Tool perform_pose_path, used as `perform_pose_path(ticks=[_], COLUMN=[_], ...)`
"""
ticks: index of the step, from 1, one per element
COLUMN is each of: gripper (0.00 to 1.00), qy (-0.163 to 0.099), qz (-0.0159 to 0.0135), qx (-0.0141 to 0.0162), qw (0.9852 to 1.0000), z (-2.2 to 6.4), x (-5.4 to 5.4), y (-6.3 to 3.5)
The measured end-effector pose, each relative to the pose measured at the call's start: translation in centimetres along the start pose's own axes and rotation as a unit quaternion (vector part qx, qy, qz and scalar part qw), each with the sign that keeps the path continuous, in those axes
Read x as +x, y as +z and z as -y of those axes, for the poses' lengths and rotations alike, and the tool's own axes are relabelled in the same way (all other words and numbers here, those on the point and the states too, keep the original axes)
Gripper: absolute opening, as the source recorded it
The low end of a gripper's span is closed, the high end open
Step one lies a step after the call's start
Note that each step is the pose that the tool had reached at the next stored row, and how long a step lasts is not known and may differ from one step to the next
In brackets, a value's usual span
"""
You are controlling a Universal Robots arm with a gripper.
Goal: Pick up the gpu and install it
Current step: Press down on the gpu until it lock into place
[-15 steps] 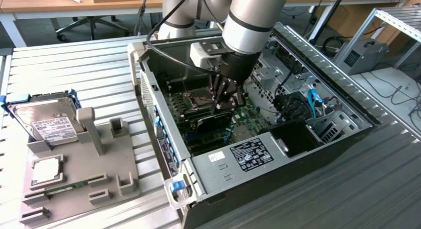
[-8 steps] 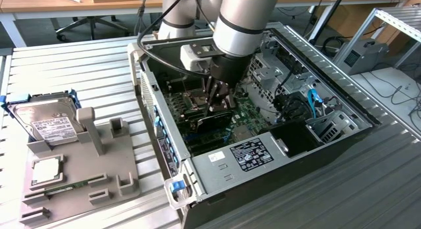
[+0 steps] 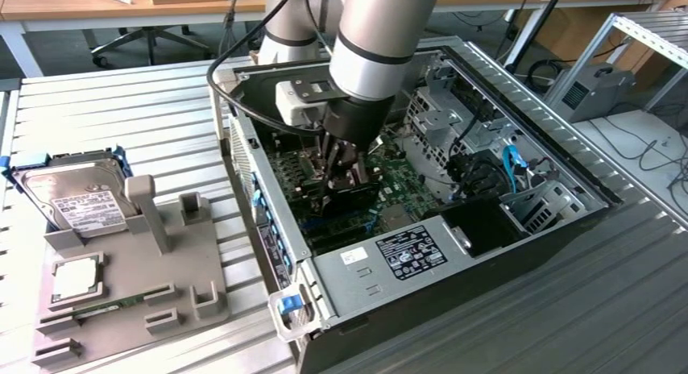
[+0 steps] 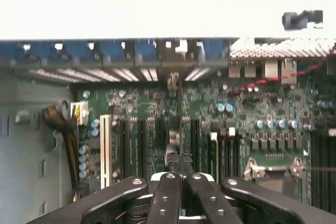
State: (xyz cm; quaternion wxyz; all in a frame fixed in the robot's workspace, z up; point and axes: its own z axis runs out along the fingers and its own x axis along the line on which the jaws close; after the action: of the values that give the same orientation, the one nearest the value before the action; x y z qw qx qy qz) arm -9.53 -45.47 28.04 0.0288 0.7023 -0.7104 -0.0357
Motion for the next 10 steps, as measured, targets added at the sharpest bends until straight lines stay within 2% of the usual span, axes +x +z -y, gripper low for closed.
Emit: perform_pose_path(ticks=[3,10], gripper=[0.11,0.11], qy=[0.0,0.0], qz=[0.0,-0.0003], qx=[0.0,-0.0001], qw=[1.0,1.0], z=[-0.38,-0.36], x=[-0.06,-0.75], y=[0.29,0.65])
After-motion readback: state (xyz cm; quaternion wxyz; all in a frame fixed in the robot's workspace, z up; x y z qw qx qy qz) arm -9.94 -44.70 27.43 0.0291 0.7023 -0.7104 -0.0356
